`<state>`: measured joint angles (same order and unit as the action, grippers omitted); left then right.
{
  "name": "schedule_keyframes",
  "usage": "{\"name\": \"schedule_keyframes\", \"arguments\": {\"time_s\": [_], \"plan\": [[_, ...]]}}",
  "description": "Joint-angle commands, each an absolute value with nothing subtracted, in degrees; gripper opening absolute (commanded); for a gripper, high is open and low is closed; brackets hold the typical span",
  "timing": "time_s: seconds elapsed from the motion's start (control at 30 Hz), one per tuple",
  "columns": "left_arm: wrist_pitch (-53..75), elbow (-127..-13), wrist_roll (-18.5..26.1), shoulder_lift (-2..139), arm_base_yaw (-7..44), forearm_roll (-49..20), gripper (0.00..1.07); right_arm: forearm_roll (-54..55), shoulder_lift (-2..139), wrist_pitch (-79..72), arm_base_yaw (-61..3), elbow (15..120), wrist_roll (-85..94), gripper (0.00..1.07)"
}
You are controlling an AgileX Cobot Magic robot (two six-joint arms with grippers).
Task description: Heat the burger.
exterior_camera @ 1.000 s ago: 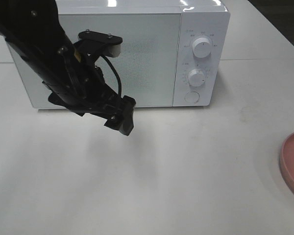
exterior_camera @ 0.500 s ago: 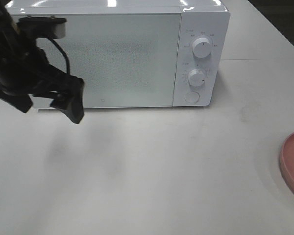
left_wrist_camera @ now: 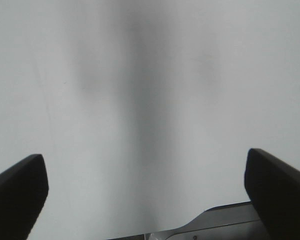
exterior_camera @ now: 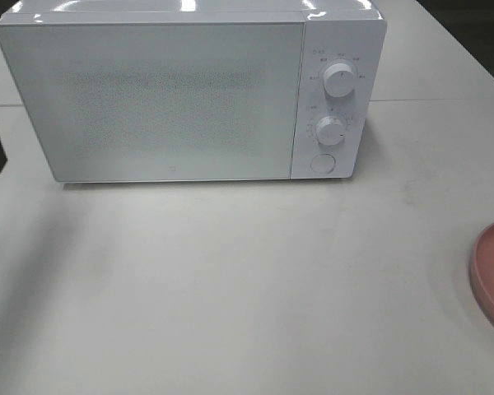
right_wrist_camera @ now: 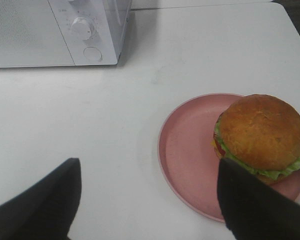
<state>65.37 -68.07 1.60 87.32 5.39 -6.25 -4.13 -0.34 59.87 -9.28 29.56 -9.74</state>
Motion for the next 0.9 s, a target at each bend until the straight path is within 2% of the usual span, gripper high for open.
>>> {"name": "schedule_keyframes", "arguments": {"time_s": [0.03,0.27,0.9], "plan": [[66.23,-66.58,2.12,84.63,0.97,-6.65,1.00,-4.07,-1.83,59.42,-9.00,29.51,-9.05,0.72],[65.66,-58.33,1.66,76.09,-5.56,-5.84,1.00,-4.07,-1.83,59.42,-9.00,29.51,-9.05,0.72],[63.88,-38.33,1.66,47.04,-5.73,-5.67,1.00,-4.07,-1.83,59.42,-9.00,29.51,-9.05,0.72]]}}
